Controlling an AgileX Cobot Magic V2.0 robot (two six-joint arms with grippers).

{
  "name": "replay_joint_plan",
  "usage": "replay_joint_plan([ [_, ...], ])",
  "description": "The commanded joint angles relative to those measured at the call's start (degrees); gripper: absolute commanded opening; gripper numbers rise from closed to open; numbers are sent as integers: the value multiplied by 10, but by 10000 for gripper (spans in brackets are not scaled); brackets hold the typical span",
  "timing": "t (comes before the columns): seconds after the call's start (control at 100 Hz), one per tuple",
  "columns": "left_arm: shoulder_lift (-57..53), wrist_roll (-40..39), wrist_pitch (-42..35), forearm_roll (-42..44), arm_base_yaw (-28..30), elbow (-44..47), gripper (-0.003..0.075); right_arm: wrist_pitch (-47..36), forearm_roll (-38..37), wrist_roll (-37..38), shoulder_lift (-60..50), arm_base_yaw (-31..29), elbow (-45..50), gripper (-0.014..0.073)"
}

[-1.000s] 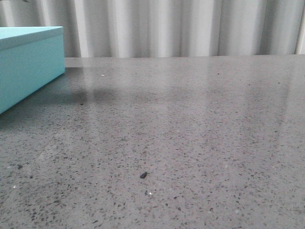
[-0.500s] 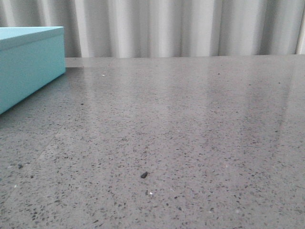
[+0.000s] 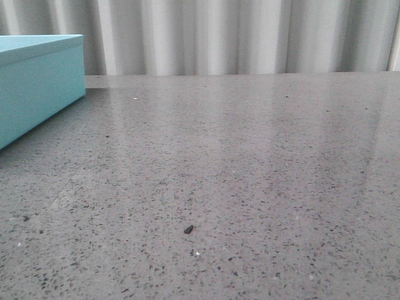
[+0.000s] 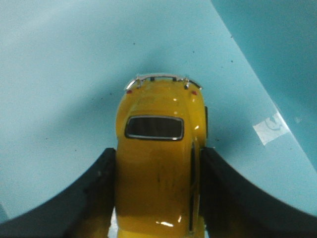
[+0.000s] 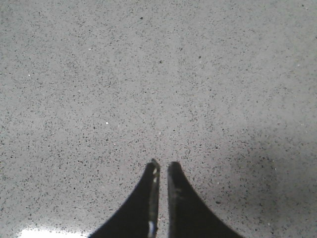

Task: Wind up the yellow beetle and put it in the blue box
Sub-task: 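Lower the car into the blue box and open the left gripper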

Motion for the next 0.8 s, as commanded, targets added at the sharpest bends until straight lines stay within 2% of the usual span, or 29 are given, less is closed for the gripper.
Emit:
replay_joint_plan([
  [0.0,-15,-6,-16,-35,0,-16,154,-28,-1,-3,-7,-3,-18,-41],
  [0.07,-13,-6,-16,-39,0,-16,209,-27,-1,-3,-7,-3,-18,-41],
  [0.19,-12,-6,-24,-41,0,-16,353,-24,-1,-3,-7,-3,-18,-41],
  [0.29,-12,-6,-26,-41,0,-16,414,-24,-1,-3,-7,-3,-18,-41],
  [0.5,-13,-6,-20,-48,0,-20,406,-24,-1,-3,-7,-3,-18,-41],
  [0.6,-14,-45,-4,-51,0,-39,391,-25,-1,-3,-7,-3,-18,-41],
  [0.7,-20,-96,0,-51,0,-61,301,-47,-1,-8,-17,-3,-14,-41],
  [0.79,-34,-142,-6,-66,0,-69,154,-88,-1,-8,-39,-3,1,-41],
])
